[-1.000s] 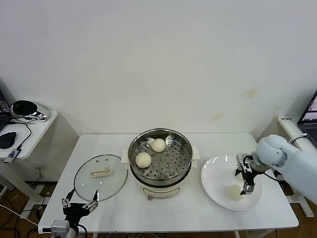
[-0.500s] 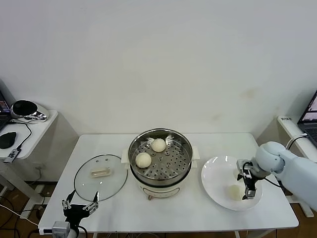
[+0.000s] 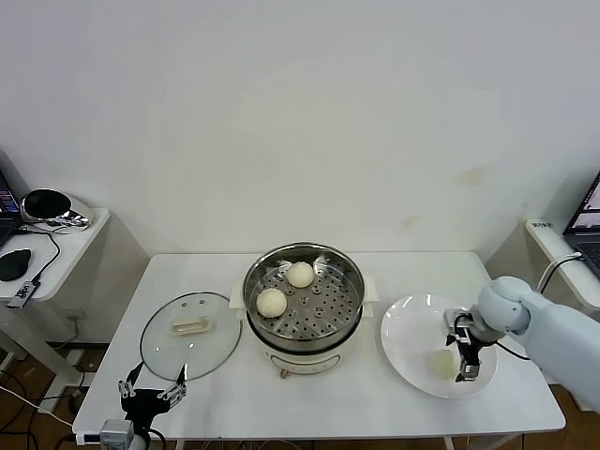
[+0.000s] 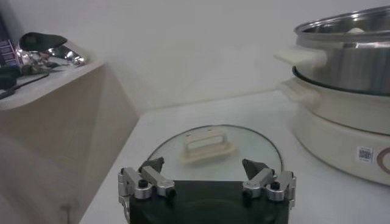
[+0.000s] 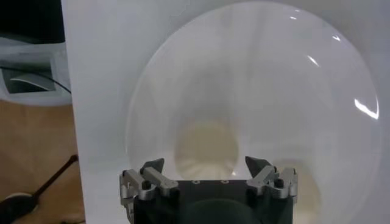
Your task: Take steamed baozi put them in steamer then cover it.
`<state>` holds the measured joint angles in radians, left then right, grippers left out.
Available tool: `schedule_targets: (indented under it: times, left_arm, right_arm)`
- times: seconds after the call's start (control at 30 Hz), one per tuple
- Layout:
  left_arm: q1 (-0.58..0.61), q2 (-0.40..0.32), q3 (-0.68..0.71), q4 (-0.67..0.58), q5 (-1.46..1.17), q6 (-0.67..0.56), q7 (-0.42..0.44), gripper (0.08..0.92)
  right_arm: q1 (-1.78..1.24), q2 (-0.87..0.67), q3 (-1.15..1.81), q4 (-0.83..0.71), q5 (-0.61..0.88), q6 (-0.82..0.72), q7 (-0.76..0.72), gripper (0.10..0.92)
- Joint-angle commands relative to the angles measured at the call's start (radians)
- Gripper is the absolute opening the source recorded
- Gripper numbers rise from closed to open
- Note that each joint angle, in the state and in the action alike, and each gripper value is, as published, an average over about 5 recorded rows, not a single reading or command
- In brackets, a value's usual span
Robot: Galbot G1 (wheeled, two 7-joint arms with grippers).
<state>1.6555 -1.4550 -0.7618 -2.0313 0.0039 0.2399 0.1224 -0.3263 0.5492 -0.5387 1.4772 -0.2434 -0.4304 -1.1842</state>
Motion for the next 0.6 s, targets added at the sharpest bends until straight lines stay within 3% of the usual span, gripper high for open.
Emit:
schedule_targets:
  times: [0.03,0.27,0.6]
  left_arm:
    - [0.001,0.000,0.000,0.000,0.002,0.000,0.000,0.823]
    - [-0.001,-0.001,0.001,0.002,0.006,-0.001,0.001,0.823]
    - [-0.004,-0.003,0.005,0.008,0.011,-0.003,0.003,0.823]
  right_arm:
    - [-0.012,0.017,0.004,-0.013,-0.011,0.003,0.016,0.823]
    - [-0.011,0.021,0.003,-0.020,-0.010,0.002,0.021,0.818]
    - [-0.009,0.020,0.004,-0.023,-0.007,0.000,0.022,0.645]
